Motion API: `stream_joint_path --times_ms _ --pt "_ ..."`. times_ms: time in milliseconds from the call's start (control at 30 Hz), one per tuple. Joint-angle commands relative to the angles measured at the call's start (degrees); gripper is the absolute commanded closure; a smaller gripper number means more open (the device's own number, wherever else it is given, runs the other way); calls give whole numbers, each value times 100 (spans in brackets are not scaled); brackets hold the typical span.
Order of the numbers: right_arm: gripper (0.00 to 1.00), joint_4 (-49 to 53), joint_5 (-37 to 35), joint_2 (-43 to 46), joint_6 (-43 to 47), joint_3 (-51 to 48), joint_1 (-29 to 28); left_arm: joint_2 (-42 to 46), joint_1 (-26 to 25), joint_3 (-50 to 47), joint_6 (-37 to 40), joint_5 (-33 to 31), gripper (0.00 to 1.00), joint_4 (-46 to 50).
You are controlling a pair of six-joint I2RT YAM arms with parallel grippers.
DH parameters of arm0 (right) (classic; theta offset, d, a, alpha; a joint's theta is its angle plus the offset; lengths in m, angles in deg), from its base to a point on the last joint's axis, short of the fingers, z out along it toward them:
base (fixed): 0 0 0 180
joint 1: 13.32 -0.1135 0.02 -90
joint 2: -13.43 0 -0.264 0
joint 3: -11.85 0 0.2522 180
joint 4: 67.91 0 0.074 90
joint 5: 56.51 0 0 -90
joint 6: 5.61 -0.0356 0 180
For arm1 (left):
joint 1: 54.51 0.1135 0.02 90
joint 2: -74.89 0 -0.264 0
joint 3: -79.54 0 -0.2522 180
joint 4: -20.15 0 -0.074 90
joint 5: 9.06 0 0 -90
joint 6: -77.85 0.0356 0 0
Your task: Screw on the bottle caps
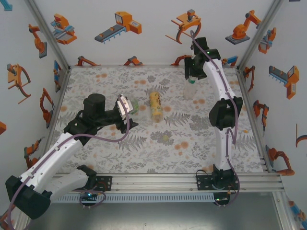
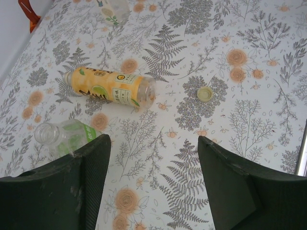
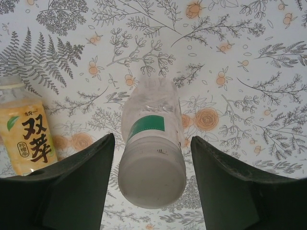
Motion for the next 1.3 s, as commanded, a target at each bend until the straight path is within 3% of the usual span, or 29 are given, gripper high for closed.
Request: stream_joint_path --times_ms 0,267,533,900,1133,1267 --pt "39 188 -18 240 54 143 -18 80 21 44 -93 80 31 -105" --pt "39 367 -35 716 37 122 -52 52 26 49 -117 107 31 -136" --pt "39 446 -138 1285 21 -496 -223 43 30 43 -135 122 30 -149" --pt "40 -434 -243 2430 -550 -2597 -983 40 50 37 -189 140 29 -217" --pt "39 -1142 -18 2385 -1074 -3282 -1564 57 73 15 -297 143 27 -295" --pt "39 -1396 94 2079 -1328 -3309 -1821 119 115 -34 -344 107 15 -390"
